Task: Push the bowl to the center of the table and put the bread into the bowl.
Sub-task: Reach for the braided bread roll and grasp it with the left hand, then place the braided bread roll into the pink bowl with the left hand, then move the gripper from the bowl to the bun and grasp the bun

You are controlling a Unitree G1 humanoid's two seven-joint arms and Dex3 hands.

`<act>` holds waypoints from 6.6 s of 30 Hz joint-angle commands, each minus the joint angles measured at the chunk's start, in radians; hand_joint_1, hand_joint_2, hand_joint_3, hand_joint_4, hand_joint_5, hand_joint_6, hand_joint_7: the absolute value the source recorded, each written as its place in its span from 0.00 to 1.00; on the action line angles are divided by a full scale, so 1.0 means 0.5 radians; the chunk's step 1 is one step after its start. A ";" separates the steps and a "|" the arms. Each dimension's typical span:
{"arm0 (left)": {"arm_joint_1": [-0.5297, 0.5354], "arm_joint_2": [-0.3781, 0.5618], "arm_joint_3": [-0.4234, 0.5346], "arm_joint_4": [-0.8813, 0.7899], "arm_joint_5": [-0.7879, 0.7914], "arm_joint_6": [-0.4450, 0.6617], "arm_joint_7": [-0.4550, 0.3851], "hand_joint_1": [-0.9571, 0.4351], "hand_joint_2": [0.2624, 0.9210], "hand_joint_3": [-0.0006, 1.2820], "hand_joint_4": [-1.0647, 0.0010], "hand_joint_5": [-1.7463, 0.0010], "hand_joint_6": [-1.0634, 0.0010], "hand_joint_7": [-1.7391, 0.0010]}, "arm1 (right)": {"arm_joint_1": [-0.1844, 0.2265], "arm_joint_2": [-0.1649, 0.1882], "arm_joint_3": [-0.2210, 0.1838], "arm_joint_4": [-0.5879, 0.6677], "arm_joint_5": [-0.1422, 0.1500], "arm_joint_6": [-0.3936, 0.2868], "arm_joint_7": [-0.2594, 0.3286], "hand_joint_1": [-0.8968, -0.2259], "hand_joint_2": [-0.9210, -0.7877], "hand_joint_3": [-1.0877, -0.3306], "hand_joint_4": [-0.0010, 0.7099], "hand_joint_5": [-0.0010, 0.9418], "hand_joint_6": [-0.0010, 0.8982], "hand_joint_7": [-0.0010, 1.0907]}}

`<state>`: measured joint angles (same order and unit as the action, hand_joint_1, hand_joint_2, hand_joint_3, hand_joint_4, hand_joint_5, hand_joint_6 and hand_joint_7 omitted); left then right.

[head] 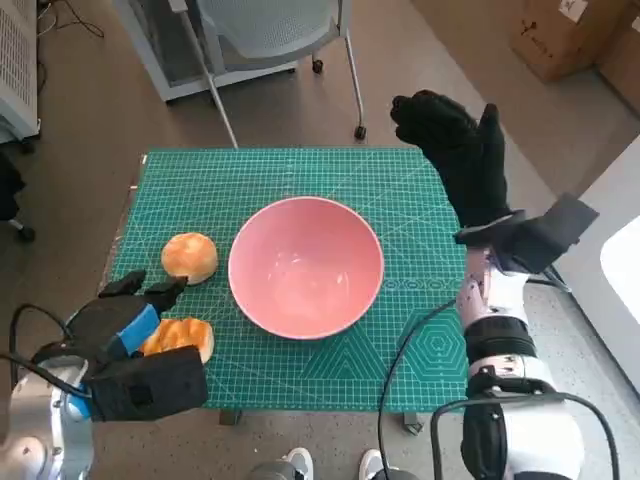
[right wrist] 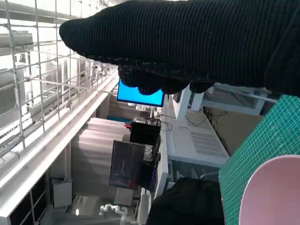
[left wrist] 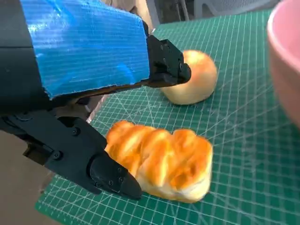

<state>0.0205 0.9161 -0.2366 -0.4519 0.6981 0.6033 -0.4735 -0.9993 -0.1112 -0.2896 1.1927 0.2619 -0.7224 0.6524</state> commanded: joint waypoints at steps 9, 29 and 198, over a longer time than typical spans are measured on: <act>-0.086 -0.057 -0.131 0.335 0.213 -0.254 -0.042 0.67 0.75 0.02 0.72 0.99 0.58 0.99 | 0.041 -0.007 -0.001 0.009 -0.003 0.038 0.022 0.33 0.00 0.54 0.27 0.00 0.35 0.00; -0.068 -0.092 -0.032 0.382 0.237 -0.481 -0.055 0.70 1.00 0.07 0.37 0.31 0.43 0.35 | 0.034 -0.017 -0.010 0.010 0.016 0.069 0.052 0.28 0.00 0.54 0.27 0.00 0.35 0.00; -0.633 -0.110 0.505 1.528 -0.521 -1.828 0.300 0.30 0.77 0.00 0.88 1.00 0.71 1.00 | 0.095 -0.032 0.021 -0.008 0.019 0.072 0.147 0.38 0.00 0.45 0.22 0.00 0.31 0.00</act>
<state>-0.2455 0.8831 0.0479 0.2546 0.4287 -0.3113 -0.3275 -0.9604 -0.1160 -0.2748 1.1784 0.2707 -0.7066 0.7141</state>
